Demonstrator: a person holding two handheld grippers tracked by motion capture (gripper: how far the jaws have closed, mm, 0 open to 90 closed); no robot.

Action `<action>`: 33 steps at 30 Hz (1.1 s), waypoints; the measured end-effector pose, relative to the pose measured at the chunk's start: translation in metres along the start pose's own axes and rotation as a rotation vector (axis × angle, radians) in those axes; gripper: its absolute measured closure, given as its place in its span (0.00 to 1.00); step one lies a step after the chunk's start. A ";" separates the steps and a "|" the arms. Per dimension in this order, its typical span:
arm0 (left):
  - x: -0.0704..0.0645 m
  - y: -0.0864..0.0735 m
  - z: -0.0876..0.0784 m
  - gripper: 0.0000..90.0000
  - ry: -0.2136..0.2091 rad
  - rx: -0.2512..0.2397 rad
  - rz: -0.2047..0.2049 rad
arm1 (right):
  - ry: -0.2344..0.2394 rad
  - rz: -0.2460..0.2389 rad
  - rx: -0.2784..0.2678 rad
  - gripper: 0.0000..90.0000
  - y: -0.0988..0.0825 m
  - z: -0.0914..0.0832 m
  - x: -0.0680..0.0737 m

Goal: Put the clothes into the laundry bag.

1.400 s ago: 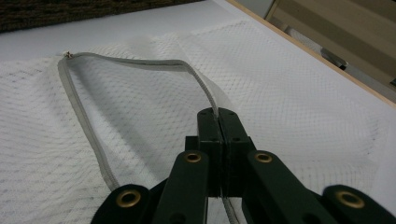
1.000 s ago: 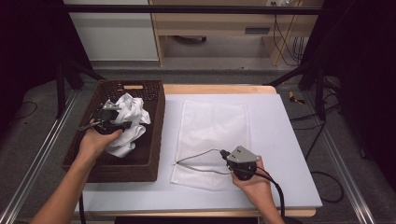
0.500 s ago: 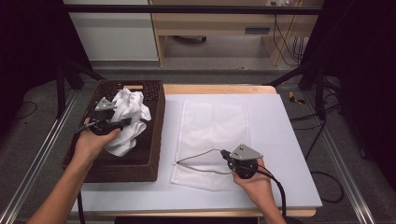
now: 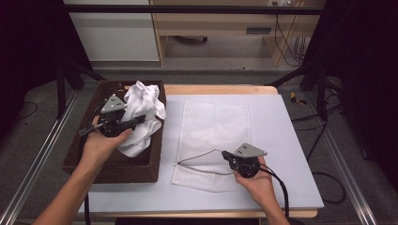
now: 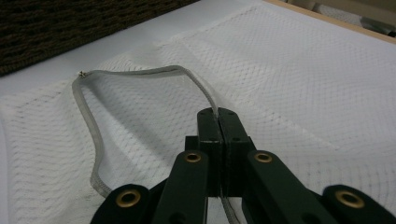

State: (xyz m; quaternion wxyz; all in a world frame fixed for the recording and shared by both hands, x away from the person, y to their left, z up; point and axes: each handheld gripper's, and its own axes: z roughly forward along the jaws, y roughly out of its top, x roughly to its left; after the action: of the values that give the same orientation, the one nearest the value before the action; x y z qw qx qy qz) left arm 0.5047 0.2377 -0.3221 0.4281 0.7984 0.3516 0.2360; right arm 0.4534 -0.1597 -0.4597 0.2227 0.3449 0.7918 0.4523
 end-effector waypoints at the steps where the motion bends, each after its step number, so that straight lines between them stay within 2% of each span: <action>1: -0.005 0.002 0.000 0.82 -0.009 -0.004 0.007 | 0.002 0.001 -0.002 0.99 0.000 0.000 -0.001; 5: -0.015 0.007 0.000 0.82 -0.021 -0.010 0.033 | 0.019 0.027 -0.010 1.00 -0.001 0.000 -0.003; 9: -0.020 0.010 -0.001 0.82 -0.033 -0.021 0.029 | 0.039 0.062 -0.021 0.99 -0.001 0.000 -0.005; 13: -0.028 0.013 -0.001 0.82 -0.058 -0.032 0.032 | 0.044 0.064 -0.025 1.00 -0.001 0.000 -0.007; 14: -0.036 0.015 -0.002 0.82 -0.070 -0.034 0.046 | 0.047 0.069 -0.027 0.99 -0.001 0.000 -0.008; 16: -0.039 0.017 -0.002 0.82 -0.076 -0.036 0.052 | 0.049 0.074 -0.027 0.99 -0.001 0.000 -0.008; 20: -0.057 0.021 0.000 0.82 -0.105 -0.042 0.072 | 0.051 0.078 -0.024 0.99 -0.001 -0.001 -0.008; 27: -0.080 0.023 0.003 0.82 -0.157 -0.052 0.078 | 0.062 0.102 -0.032 0.99 -0.001 -0.001 -0.011; 33: -0.106 0.025 0.005 0.82 -0.218 -0.059 0.098 | 0.070 0.123 -0.036 0.99 -0.002 -0.002 -0.015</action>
State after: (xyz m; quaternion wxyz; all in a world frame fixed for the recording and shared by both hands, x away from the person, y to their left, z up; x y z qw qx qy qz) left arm 0.4493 0.1447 -0.3113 0.4750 0.8225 0.2566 0.1788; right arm 0.4615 -0.1727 -0.4601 0.1729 0.3730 0.7680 0.4910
